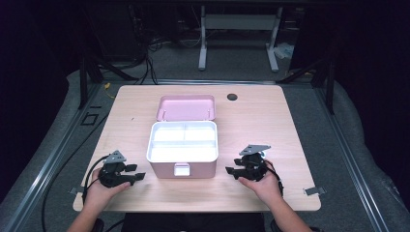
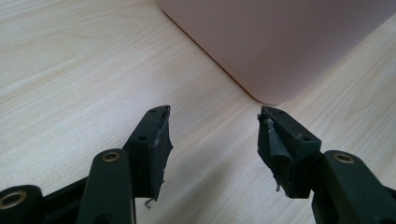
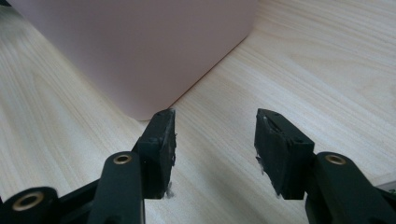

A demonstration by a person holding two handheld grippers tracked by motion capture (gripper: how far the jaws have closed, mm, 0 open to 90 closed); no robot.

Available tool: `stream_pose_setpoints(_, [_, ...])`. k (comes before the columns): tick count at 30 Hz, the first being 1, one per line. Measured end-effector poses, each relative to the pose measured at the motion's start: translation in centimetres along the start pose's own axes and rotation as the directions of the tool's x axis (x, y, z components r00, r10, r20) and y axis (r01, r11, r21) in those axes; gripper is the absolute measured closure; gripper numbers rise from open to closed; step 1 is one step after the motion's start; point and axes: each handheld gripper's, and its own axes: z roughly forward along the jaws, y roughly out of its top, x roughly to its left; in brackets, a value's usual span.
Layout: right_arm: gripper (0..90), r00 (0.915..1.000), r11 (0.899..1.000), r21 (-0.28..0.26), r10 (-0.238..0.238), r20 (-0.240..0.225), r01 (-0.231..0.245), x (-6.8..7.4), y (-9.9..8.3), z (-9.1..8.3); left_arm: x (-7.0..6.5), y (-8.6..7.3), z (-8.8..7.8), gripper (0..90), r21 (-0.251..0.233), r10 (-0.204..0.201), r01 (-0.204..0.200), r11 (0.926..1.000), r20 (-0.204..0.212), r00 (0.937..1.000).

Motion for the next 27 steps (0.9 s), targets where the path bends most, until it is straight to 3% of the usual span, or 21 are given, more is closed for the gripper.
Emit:
stream_pose_setpoints(16, [48.0,1.0000,1.000,-0.001,-0.005,0.006,0.005,0.1,0.1,0.0,-0.2,0.0,-0.1,44.0,0.019,-0.011,0.011,0.9998,-0.004,0.9999])
stream_pose_setpoints(25, [46.5,0.9998,1.000,0.004,0.004,0.019,-0.004,0.0,0.3,0.1,0.0,0.8,-0.3,44.0,0.005,-0.030,0.030,0.9995,0.024,0.9993])
stream_pose_setpoints(27, [46.0,0.9995,1.000,0.001,0.010,0.030,-0.010,-0.1,0.6,0.0,-0.2,1.5,-0.6,44.5,-0.003,-0.028,0.028,0.9996,0.045,0.9986])
